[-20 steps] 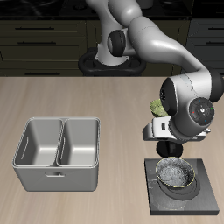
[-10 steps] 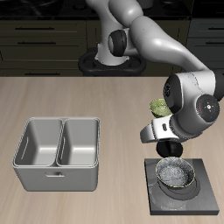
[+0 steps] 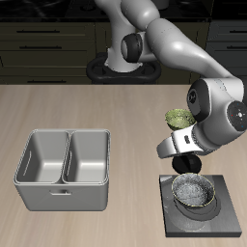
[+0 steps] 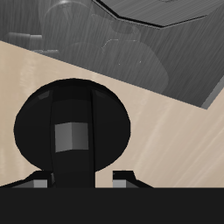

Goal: Place the black bowl on the flat stove and turn on the flat stove

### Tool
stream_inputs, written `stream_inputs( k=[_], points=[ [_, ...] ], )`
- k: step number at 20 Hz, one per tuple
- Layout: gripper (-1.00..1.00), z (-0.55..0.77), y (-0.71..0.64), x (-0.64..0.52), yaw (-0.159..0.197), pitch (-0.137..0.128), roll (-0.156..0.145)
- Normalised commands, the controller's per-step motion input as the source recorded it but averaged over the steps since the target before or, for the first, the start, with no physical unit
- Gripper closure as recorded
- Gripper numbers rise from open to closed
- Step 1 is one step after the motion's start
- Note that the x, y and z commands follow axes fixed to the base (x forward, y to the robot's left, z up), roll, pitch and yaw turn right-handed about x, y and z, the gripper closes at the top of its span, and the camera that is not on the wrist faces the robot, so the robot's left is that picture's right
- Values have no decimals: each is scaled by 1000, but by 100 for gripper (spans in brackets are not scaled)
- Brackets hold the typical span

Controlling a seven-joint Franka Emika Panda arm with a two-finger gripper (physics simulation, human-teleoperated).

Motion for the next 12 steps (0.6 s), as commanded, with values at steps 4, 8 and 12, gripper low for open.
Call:
stream_inputs(
  k=[4,8,12],
  points=[
    [100,212,-198,100,73,-52,10],
    [100,74,-34,6,32,-15,9],
    [100,136,-149,10,78,-31,8]
  ],
)
